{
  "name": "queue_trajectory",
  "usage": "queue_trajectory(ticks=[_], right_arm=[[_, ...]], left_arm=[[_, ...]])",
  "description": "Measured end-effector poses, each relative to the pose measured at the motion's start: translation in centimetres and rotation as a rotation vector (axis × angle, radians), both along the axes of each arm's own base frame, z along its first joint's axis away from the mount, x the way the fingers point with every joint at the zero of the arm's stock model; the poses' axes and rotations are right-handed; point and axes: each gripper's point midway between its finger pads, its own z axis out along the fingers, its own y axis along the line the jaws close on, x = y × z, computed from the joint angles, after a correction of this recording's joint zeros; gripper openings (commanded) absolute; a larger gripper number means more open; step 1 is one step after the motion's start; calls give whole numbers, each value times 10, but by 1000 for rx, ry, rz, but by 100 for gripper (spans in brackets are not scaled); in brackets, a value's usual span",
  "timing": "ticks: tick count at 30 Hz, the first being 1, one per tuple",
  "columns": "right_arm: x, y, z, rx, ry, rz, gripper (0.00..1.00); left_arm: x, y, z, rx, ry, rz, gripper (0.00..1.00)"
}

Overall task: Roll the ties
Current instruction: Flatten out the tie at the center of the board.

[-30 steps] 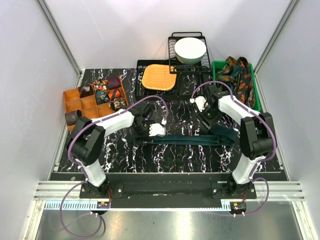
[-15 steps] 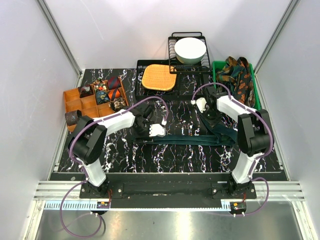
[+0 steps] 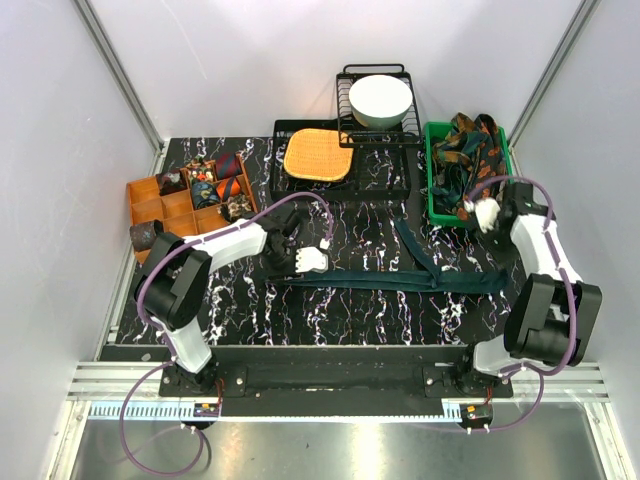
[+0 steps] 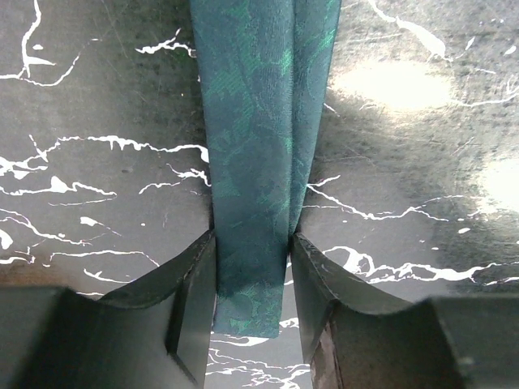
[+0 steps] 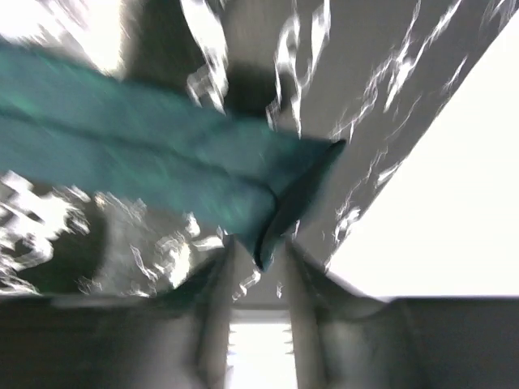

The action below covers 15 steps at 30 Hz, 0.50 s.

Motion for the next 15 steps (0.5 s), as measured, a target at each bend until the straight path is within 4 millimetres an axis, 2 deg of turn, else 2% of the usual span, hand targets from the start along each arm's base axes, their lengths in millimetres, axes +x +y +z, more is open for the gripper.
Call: queue_trajectory(ticks=[3,5,6,7,12,15], right_arm=[[-23,-22,-11,-12,78,-41,68],[-24,-25,-7,-3,85,-55,75],[-19,-22,-1,22,74,-53,83],[-11,-19,6,51,51,-55,84],[47,19,54,242,-138,-44,84],[71,62,61,336,-196,-15,81]], left_arm=[[0,0,0,-1,1,5,43],[0,0,0,-1,2,10,44],[0,0,0,-1,2,12,45],[0,0,0,-1,2,12,45],[2,0,0,-4,-2,22,48],[2,1,0,-6,-4,24,48]])
